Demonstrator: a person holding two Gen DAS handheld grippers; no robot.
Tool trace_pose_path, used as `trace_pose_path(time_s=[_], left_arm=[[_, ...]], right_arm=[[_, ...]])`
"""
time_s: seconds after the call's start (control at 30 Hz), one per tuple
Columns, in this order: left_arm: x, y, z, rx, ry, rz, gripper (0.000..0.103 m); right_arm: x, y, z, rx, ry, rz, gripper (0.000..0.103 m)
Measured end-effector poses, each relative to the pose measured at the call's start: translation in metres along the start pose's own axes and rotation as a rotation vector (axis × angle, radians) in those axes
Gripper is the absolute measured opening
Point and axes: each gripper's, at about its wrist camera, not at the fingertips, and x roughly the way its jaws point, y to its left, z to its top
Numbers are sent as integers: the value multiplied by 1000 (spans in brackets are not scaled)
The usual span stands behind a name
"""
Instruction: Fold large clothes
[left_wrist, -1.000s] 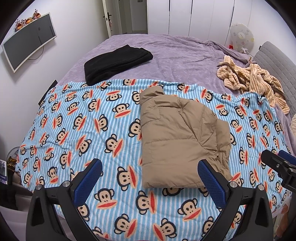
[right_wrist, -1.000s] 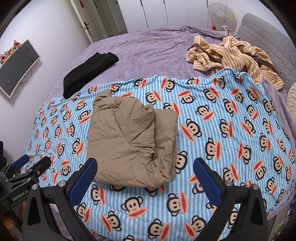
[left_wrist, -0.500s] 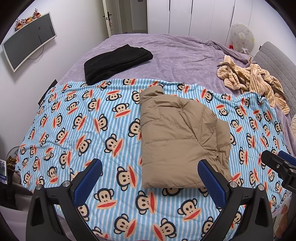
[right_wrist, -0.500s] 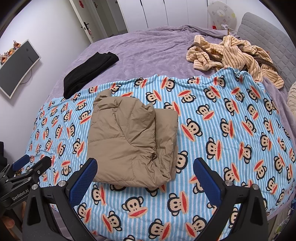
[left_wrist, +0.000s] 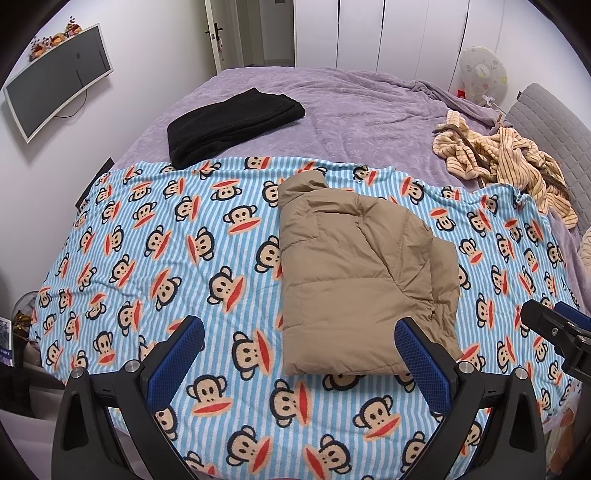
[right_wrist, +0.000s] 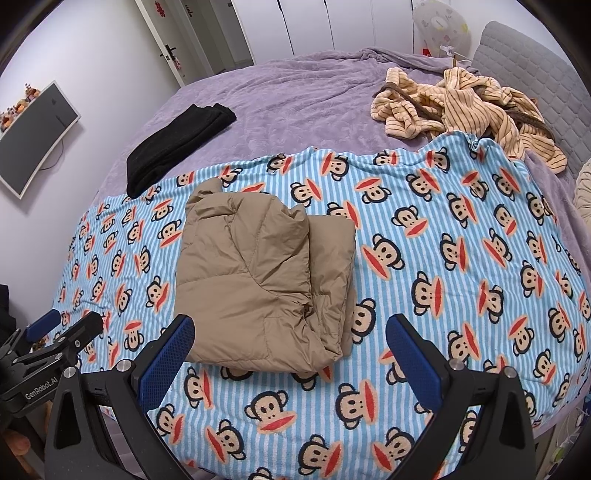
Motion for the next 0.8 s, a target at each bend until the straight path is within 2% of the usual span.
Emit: trace_pose_path(time_s=[0.8], left_arm=[[1,3,-3,-15,4,16,103]], right_arm=[[0,-1,0,4,4,5,103]])
